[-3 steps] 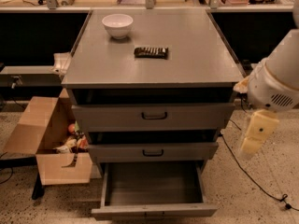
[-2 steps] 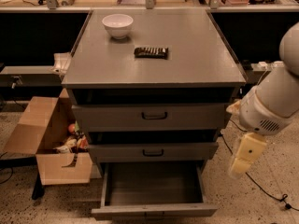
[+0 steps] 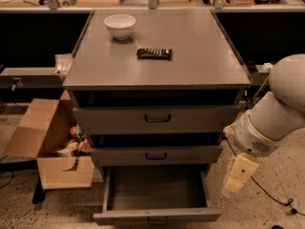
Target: Close bottom drawer
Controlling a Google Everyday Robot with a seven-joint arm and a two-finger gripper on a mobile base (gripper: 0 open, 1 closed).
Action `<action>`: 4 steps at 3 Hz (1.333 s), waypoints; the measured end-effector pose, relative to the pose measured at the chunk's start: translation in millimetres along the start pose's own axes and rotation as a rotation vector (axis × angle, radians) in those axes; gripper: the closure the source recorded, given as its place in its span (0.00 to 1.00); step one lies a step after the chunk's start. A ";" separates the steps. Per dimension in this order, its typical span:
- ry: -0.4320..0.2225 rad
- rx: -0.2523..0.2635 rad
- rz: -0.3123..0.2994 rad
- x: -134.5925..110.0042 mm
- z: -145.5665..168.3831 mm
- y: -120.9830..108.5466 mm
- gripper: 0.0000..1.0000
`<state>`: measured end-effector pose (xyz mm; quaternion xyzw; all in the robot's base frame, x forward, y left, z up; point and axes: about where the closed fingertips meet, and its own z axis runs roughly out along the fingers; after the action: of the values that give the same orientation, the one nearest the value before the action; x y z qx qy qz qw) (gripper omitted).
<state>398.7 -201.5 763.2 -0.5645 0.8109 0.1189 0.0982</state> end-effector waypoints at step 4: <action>-0.090 -0.171 0.074 7.7 208.7 -1.0 0.00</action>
Offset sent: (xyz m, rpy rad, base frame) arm 0.0086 0.0557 -0.2000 0.1454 0.1297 -0.0005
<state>402.2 -145.4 562.1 -0.5344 0.8130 0.2165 0.0818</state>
